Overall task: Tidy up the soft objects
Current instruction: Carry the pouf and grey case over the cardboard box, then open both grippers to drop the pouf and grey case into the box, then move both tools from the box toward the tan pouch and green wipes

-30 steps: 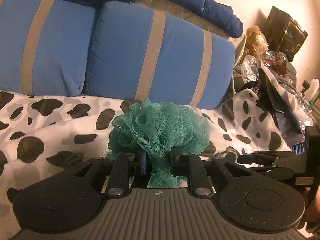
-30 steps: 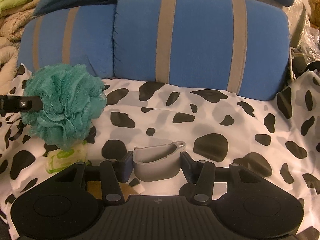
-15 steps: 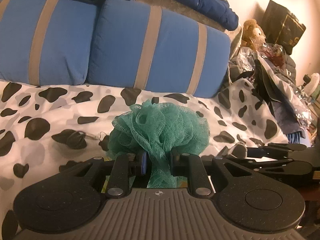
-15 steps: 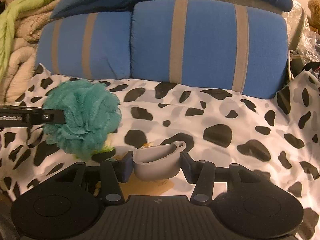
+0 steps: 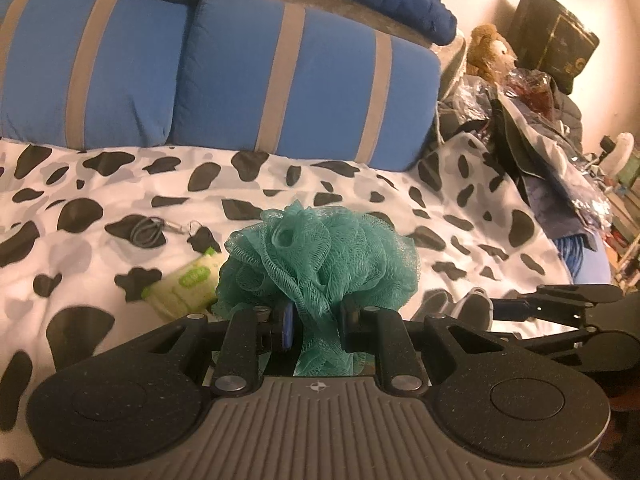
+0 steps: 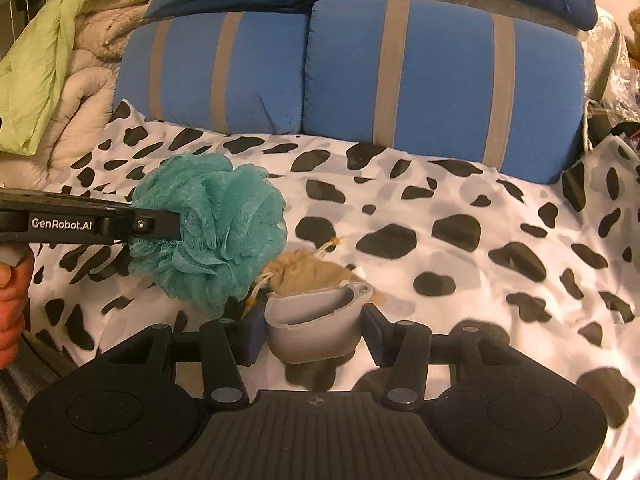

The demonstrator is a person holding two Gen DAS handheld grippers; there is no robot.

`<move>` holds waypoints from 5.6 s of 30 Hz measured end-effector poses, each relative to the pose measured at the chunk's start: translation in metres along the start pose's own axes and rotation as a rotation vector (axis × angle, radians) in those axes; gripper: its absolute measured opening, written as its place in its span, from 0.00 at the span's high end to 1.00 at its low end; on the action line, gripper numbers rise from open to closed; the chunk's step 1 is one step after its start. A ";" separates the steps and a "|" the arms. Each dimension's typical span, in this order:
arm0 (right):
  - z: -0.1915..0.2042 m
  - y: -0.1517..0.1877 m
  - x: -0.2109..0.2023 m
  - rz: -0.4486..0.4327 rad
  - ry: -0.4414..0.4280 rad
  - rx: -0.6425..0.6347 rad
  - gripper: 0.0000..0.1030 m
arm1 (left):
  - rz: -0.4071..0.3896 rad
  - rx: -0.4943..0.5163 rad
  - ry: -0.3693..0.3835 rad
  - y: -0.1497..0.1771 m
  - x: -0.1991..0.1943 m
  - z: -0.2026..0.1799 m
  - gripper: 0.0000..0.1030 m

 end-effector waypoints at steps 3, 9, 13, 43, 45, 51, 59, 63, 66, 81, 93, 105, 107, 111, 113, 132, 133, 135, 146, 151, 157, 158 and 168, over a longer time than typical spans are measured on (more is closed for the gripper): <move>0.001 0.009 -0.009 0.009 0.001 0.012 0.48 | 0.010 0.010 -0.007 0.010 -0.007 -0.008 0.80; 0.003 0.026 -0.026 0.034 0.007 0.036 0.48 | 0.032 0.033 0.004 0.028 -0.016 -0.025 0.80; 0.007 0.040 -0.036 0.057 0.007 0.033 0.48 | 0.047 0.043 0.011 0.041 -0.023 -0.036 0.80; 0.056 0.123 -0.065 0.295 -0.104 -0.164 0.46 | 0.394 -0.027 -0.028 0.131 -0.047 -0.052 0.80; 0.060 0.127 -0.064 0.316 -0.111 -0.184 0.46 | 0.412 -0.034 -0.022 0.134 -0.047 -0.052 0.80; 0.069 0.135 -0.060 0.359 -0.128 -0.233 0.46 | 0.460 -0.059 0.000 0.139 -0.045 -0.052 0.80; 0.070 0.139 -0.057 0.380 -0.113 -0.258 0.17 | 0.532 -0.089 -0.025 0.148 -0.034 -0.046 0.53; 0.069 0.139 -0.056 0.369 -0.091 -0.270 0.04 | 0.540 -0.101 -0.046 0.149 -0.034 -0.041 0.39; 0.069 0.140 -0.055 0.375 -0.077 -0.283 0.00 | 0.532 -0.106 -0.050 0.148 -0.035 -0.040 0.33; 0.069 0.134 -0.058 0.357 -0.094 -0.265 0.00 | 0.392 -0.147 0.080 0.127 -0.042 -0.051 0.20; 0.063 0.131 -0.056 0.350 -0.057 -0.249 0.00 | 0.342 -0.142 -0.042 0.120 -0.046 -0.036 0.20; 0.051 0.125 -0.053 0.332 -0.001 -0.198 0.00 | 0.330 -0.128 -0.054 0.118 -0.048 -0.036 0.20; 0.049 0.124 -0.052 0.329 0.006 -0.189 0.00 | 0.328 -0.127 -0.061 0.118 -0.048 -0.036 0.20; 0.047 0.122 -0.052 0.325 0.019 -0.178 0.00 | 0.331 -0.125 -0.077 0.118 -0.048 -0.034 0.20; 0.045 0.121 -0.052 0.319 0.030 -0.172 0.00 | 0.337 -0.124 -0.087 0.119 -0.048 -0.033 0.20; 0.017 0.096 -0.062 0.173 0.149 -0.061 0.00 | 0.370 -0.105 -0.224 0.123 -0.048 -0.019 0.20; 0.016 0.095 -0.063 0.170 0.153 -0.059 0.00 | 0.367 -0.105 -0.223 0.123 -0.047 -0.019 0.20; 0.015 0.094 -0.063 0.166 0.164 -0.057 0.00 | 0.361 -0.102 -0.223 0.122 -0.048 -0.019 0.20; 0.017 0.092 -0.064 0.171 0.141 -0.037 0.00 | 0.339 -0.060 -0.229 0.118 -0.046 -0.024 0.20; 0.018 0.089 -0.064 0.166 0.137 -0.029 0.00 | 0.313 -0.045 -0.218 0.114 -0.047 -0.028 0.20; 0.013 0.087 -0.061 0.174 0.141 0.008 0.00 | 0.301 -0.042 -0.206 0.111 -0.042 -0.029 0.20; 0.012 0.087 -0.061 0.175 0.140 0.012 0.00 | 0.304 -0.030 -0.210 0.111 -0.040 -0.030 0.20; 0.000 0.076 -0.051 0.162 0.153 0.060 0.00 | 0.287 0.086 -0.234 0.098 -0.025 -0.029 0.20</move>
Point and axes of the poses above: each gripper's, at about its wrist camera, not at the fingertips, and x roughly the way its jaws point, z to its left, y to its underside, the point moved 6 cm from there along x, roughly the way its jaws point, and after that the axes turned 13 degrees about y, right-handed, at the moved point
